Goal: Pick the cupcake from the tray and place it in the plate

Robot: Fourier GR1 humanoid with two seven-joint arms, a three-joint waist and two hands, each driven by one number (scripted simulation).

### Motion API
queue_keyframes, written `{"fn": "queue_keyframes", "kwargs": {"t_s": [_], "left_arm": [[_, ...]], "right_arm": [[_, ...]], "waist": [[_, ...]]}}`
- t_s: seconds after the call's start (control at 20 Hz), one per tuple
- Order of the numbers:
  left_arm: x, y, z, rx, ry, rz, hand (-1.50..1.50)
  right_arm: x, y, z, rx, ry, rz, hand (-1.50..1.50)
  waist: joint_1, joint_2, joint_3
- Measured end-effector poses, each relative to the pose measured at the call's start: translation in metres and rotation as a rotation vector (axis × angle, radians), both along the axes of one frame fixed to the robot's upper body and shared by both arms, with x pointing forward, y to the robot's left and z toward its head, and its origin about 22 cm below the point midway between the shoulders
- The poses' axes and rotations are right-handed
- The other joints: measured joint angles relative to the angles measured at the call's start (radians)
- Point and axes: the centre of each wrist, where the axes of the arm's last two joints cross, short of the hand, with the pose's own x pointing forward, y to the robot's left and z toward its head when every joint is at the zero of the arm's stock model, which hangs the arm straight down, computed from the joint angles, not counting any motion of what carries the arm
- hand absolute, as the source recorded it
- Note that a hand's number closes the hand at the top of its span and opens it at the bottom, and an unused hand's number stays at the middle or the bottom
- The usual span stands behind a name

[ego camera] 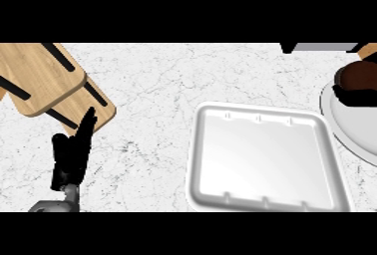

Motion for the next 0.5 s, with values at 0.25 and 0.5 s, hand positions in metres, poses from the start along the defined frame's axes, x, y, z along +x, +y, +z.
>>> {"fn": "queue_keyframes", "kwargs": {"t_s": [0.25, 0.5], "left_arm": [[0.002, 0.0, 0.002, -0.005, 0.004, -0.012, 0.0], [0.002, -0.004, 0.003, 0.0, 0.005, -0.007, 0.0]], "right_arm": [[-0.001, -0.038, -0.001, 0.024, 0.008, -0.078, 1.5], [0.006, -0.069, -0.009, 0.036, 0.048, -0.118, 1.5]], "waist": [[0.006, 0.002, -0.001], [0.012, 0.004, -0.001]]}}
